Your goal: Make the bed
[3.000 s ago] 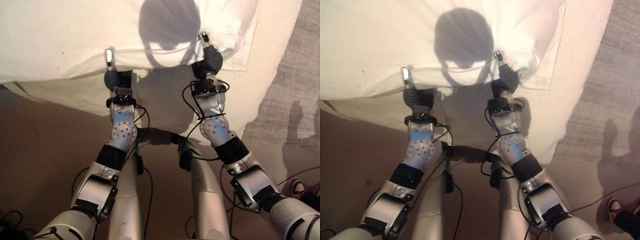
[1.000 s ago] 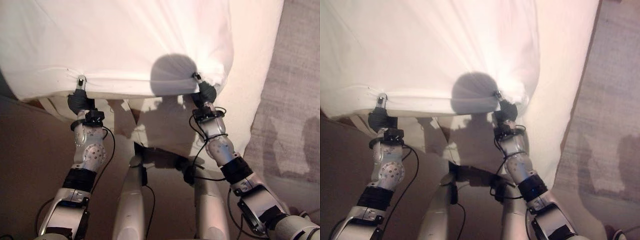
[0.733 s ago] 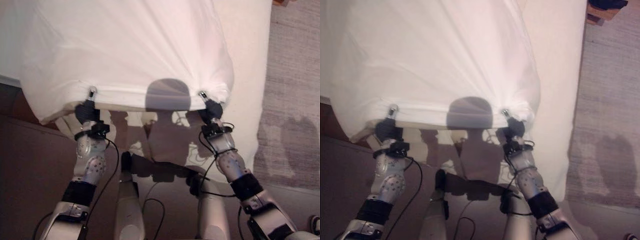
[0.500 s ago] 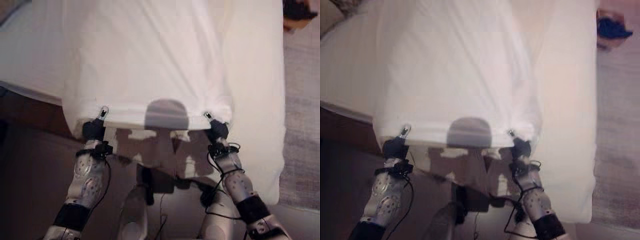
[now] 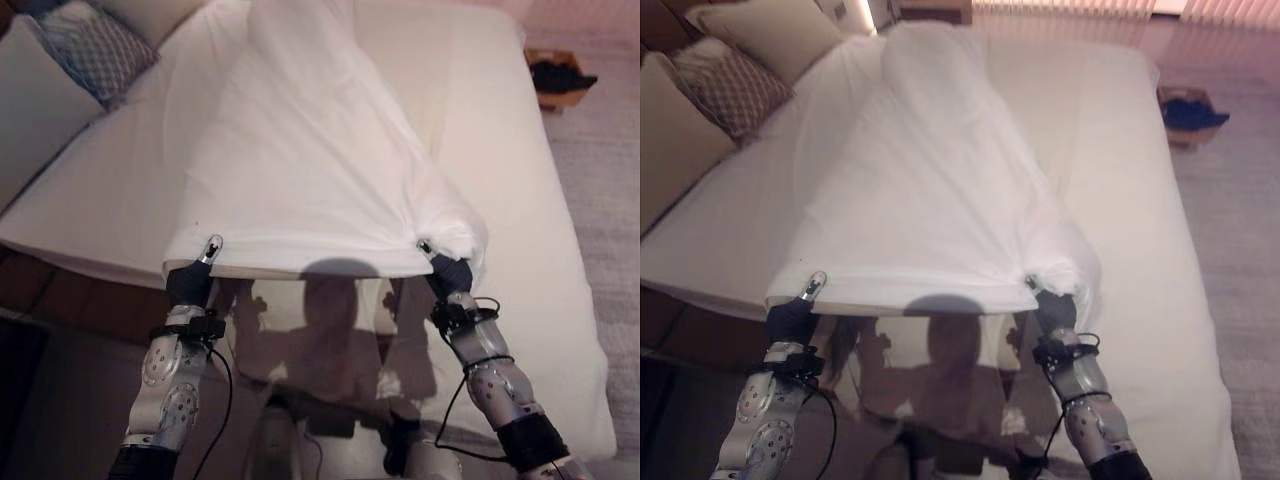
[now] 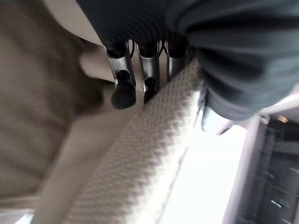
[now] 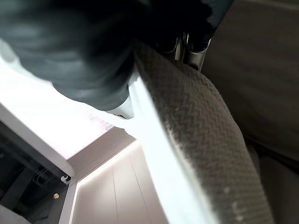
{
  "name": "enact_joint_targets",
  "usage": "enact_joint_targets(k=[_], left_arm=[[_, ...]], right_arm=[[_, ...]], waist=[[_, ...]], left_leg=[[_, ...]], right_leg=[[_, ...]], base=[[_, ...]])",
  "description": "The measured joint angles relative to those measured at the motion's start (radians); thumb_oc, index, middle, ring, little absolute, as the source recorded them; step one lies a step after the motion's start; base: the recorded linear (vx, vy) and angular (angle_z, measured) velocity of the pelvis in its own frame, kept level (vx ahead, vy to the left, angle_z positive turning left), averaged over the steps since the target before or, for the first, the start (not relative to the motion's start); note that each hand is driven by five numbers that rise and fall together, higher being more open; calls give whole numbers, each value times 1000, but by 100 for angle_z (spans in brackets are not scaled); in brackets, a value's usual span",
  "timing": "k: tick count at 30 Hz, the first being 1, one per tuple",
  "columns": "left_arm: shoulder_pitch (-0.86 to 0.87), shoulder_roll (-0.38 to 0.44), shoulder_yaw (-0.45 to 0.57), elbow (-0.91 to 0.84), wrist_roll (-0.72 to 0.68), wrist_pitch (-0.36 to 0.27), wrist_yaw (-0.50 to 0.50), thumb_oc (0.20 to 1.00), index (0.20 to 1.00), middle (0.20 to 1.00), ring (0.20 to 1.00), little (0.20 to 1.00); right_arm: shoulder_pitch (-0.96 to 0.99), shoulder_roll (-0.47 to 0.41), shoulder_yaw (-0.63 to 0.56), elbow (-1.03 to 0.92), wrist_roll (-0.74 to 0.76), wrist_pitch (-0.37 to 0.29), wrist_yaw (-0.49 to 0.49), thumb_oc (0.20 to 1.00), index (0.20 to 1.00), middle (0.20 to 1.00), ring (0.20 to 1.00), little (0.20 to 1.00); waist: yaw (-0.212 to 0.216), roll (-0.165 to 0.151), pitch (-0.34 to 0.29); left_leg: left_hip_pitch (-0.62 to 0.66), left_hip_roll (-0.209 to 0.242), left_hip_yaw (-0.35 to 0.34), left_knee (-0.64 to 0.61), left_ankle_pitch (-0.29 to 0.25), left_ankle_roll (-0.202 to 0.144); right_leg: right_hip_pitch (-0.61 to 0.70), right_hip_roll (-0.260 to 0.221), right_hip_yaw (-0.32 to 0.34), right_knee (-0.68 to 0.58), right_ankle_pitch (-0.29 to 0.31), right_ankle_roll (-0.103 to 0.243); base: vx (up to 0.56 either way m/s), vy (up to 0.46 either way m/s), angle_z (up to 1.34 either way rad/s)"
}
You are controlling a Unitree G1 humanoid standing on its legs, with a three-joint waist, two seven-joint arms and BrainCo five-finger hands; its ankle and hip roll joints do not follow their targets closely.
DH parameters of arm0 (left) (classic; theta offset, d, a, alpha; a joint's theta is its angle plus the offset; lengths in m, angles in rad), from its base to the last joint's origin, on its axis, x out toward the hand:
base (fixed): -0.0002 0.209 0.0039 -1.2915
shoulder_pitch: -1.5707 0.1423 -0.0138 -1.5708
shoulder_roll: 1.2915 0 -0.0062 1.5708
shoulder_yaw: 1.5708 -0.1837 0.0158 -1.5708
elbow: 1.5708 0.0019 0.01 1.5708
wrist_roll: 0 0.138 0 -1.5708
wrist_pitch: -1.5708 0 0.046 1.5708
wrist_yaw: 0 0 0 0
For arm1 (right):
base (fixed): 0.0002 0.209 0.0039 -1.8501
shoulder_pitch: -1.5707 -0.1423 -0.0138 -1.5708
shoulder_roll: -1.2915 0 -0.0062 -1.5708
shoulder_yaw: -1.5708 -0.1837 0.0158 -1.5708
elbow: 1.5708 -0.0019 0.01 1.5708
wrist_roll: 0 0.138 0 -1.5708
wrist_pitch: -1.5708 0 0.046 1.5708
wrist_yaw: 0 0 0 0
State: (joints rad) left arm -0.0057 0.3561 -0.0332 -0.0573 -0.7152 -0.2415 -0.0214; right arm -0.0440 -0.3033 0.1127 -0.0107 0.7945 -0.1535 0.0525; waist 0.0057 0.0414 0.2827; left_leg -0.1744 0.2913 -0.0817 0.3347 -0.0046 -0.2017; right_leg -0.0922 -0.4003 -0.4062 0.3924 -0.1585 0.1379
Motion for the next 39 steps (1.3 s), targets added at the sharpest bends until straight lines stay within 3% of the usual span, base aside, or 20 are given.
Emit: enact_joint_targets(k=[1,3,4,5,7,8,9,10,13,15,16,19,22,24,29,30,31,34,36,39], left_arm=[[-12,-1,-30,6,26,2,-6,200,200,200,200,200],[-30,17,-61,9,33,19,-9,200,200,200,200,200],[-19,21,-62,8,33,23,-8,200,200,200,200,200],[2,39,-61,13,34,24,-8,200,200,200,200,200],[26,49,-61,9,34,26,-6,200,200,200,200,200],[50,53,-61,8,35,30,-7,200,200,200,200,200],[48,51,-61,8,37,32,-7,200,200,200,200,200],[67,44,-36,4,50,32,3,200,200,200,200,200],[107,52,-16,10,74,34,14,200,200,200,200,200],[130,34,-3,5,75,34,21,200,200,200,200,200],[135,25,-3,6,76,35,21,200,200,200,200,200],[158,-46,17,0,105,41,21,200,200,200,200,200],[153,-62,25,26,105,42,32,200,200,200,200,200],[123,-77,19,39,105,43,30,200,200,200,200,200],[80,-101,2,43,112,45,14,200,200,200,200,200],[53,-104,-19,88,121,47,-7,200,200,200,200,200],[29,-109,-38,124,135,50,-19,200,200,200,200,200],[43,-96,-87,126,138,80,-6,200,200,200,200,200],[51,-90,-84,134,140,80,2,200,200,200,200,200],[61,-46,-62,116,142,80,4,200,200,200,200,200]], right_arm=[[35,2,-31,-8,-9,0,0,200,200,200,200,200],[75,18,-61,-12,-19,6,-2,200,200,200,200,200],[86,21,-60,-11,-20,8,-3,200,200,200,200,200],[91,45,-61,-16,-34,12,-9,200,200,200,200,200],[93,63,-58,-10,-60,10,-19,200,200,200,200,200],[81,64,-53,11,-79,11,-21,200,200,200,200,200],[83,64,-50,19,-82,12,-22,200,200,200,200,200],[65,69,-23,38,-86,14,-32,200,200,200,200,200],[28,85,0,96,-99,14,-30,200,200,200,200,200],[7,91,7,110,-100,14,-30,200,200,200,200,200],[7,86,7,114,-100,14,-30,200,200,200,200,200],[1,74,14,137,-99,18,-35,200,200,200,200,200],[-51,27,59,188,-100,21,-40,200,200,200,200,200],[-51,6,56,178,-97,23,-42,200,200,200,200,200],[5,-19,30,140,-96,21,-40,200,200,200,200,200],[59,-15,-26,126,-97,17,-24,200,200,200,200,200],[72,-5,-54,111,-97,10,-17,200,200,200,200,200],[110,-12,-69,95,-99,21,-49,200,200,200,200,200],[117,33,-67,110,-112,19,-65,200,200,200,200,200],[88,43,-40,116,-131,30,-64,200,200,200,200,200]], waist=[[-22,2,-22],[-46,-46,-31],[-52,-42,-31],[-14,-47,-35],[-13,-51,-38],[-5,-38,-40],[-15,-37,-38],[-1,-27,-32],[12,-55,-48],[26,-72,-63],[31,-63,-64],[97,-38,-73],[173,-58,-75],[135,-42,-90],[13,-7,-114],[-21,0,-114],[-30,4,-113],[-47,-33,-109],[-51,-32,-100],[-16,-22,-73]], left_leg=[[26,-67,-3,-28,-82,-52],[22,-180,9,-75,-75,12],[31,-185,22,-91,-65,28],[40,-222,60,-91,-57,47],[60,-252,124,-98,-53,96],[90,-238,185,-141,-37,126],[109,-251,193,-169,-28,141],[142,-205,194,-224,-2,148],[185,-199,212,-258,16,136],[199,-228,219,-288,30,122],[203,-228,213,-298,32,120],[196,-220,159,-282,39,108],[131,-276,-56,-152,21,72],[63,-176,18,11,-27,49],[94,-94,-5,-22,-60,0],[97,-133,32,-39,-127,-6],[95,-149,44,-53,-153,56],[117,-297,57,-148,-77,142],[125,-317,80,-158,-58,174],[159,-271,133,-204,-50,185]], right_leg=[[11,-69,-18,19,23,56],[38,-182,-19,-6,113,36],[25,-196,-9,-1,128,35],[28,-203,-26,-25,275,25],[40,-244,-95,-28,401,22],[26,-274,-117,48,399,23],[5,-261,-125,122,348,41],[-56,-157,-99,318,182,88],[-58,100,-188,271,-27,39],[12,203,-156,37,-85,-98],[22,224,-156,-18,-63,-183],[-17,255,-57,-51,-26,-188],[-64,233,82,-78,40,-205],[-23,187,-88,-141,71,-178],[-21,63,-190,-10,66,-96],[-8,12,-158,15,81,-45],[-1,-17,-140,23,90,-31],[18,-174,-119,18,190,-11],[27,-160,-117,43,251,-30],[-47,-59,-118,207,159,38]], base=[[-68,503,86],[-121,524,103],[-175,814,46],[-184,764,1],[-186,619,5],[-90,448,2],[-118,585,-18],[-134,330,-36],[-179,278,-44],[-164,87,-53],[-207,112,-58],[-256,198,-82],[-396,355,-104],[-207,471,-18],[-131,552,63],[-107,771,170],[-68,566,170],[-112,482,82],[-97,530,30],[-23,443,-51]])
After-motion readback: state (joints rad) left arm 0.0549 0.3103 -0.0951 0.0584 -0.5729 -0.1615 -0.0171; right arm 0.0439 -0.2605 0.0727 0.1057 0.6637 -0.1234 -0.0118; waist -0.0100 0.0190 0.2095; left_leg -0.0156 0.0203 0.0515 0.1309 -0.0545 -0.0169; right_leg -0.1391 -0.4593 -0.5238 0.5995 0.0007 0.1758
